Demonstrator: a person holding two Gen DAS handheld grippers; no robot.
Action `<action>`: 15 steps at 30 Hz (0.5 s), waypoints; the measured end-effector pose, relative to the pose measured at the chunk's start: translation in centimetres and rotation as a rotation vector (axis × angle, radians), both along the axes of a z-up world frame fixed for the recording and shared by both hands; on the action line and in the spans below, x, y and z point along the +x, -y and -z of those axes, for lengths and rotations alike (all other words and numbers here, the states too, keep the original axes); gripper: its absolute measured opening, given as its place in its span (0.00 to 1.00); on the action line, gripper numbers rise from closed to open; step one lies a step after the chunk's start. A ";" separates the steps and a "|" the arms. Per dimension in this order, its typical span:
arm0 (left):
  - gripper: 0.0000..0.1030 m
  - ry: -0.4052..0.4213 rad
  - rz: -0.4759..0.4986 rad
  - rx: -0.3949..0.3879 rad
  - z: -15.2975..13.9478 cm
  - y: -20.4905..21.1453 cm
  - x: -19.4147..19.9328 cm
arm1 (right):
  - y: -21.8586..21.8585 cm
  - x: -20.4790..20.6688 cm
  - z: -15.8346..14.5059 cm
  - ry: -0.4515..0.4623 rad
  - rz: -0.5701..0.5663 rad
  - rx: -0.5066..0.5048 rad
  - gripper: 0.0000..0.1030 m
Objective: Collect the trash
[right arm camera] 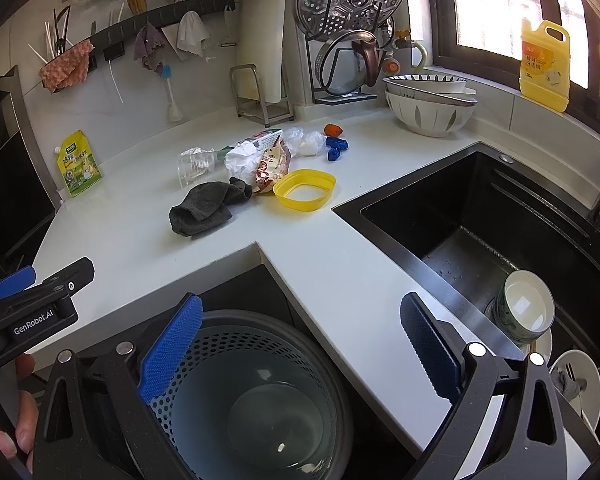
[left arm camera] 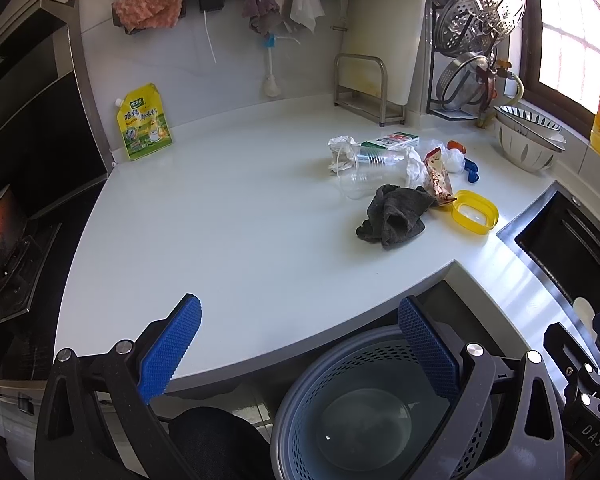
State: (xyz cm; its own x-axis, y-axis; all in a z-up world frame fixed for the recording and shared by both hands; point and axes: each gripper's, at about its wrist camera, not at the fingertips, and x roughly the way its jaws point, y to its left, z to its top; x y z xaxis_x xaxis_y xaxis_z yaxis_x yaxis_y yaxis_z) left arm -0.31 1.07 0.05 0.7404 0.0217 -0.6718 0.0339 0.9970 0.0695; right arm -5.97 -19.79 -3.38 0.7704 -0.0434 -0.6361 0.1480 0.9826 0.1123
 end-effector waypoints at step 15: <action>0.94 -0.043 0.012 -0.021 2.2 -0.2 3.8 | 2.2 3.4 2.0 -0.040 -0.001 0.019 0.92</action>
